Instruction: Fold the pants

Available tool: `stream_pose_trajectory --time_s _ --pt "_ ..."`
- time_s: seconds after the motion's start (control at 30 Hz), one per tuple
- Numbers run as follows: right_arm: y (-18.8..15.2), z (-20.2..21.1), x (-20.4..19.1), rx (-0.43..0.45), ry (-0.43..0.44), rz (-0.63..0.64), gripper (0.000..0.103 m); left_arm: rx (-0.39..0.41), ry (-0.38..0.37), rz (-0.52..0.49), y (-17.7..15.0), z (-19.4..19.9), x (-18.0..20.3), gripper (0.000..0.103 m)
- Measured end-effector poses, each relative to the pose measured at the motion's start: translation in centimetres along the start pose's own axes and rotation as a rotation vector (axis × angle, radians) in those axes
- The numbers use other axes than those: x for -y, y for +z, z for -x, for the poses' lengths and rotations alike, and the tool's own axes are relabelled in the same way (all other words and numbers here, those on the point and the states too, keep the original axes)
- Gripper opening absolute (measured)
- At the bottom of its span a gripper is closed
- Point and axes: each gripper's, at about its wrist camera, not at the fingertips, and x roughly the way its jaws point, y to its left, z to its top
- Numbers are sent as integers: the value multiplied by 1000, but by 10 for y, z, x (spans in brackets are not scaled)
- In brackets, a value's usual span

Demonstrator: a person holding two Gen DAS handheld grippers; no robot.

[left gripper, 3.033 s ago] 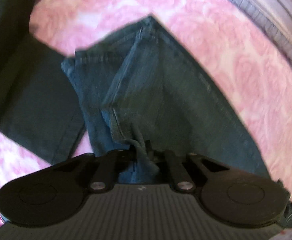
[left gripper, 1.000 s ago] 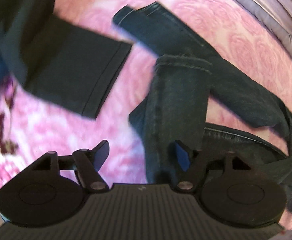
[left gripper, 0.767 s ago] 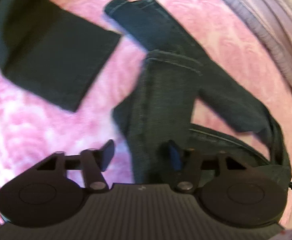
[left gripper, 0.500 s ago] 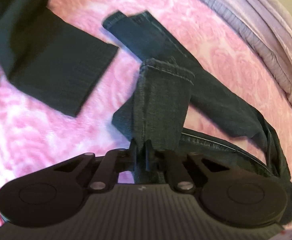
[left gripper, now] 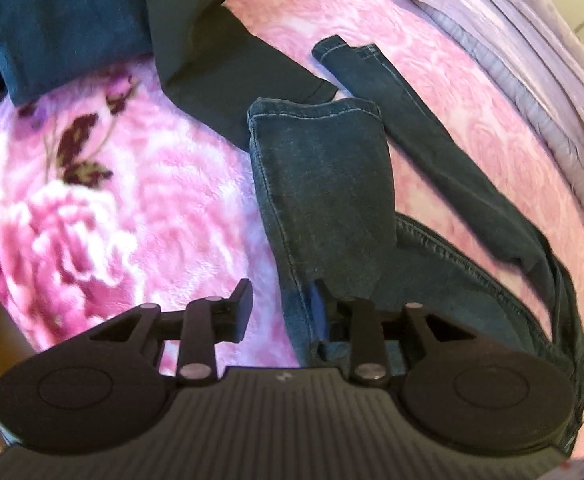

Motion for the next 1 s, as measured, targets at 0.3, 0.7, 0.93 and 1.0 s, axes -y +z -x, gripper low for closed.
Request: stream_pose_trajectory --time_s 0.3,0.7,0.93,1.0 --pt "-1 -1 -9 7 23 57 48 177 -80 42 3 -6 7 0" --pt "13 -20 -7 6 120 36 56 181 296 11 -36 9 -59 21" --pt "5 -22 1 73 199 -43 66 232 282 5 -27 32 -44 22" --pt "0 -15 3 91 213 -67 65 244 269 -15 -24 42 -34 22"
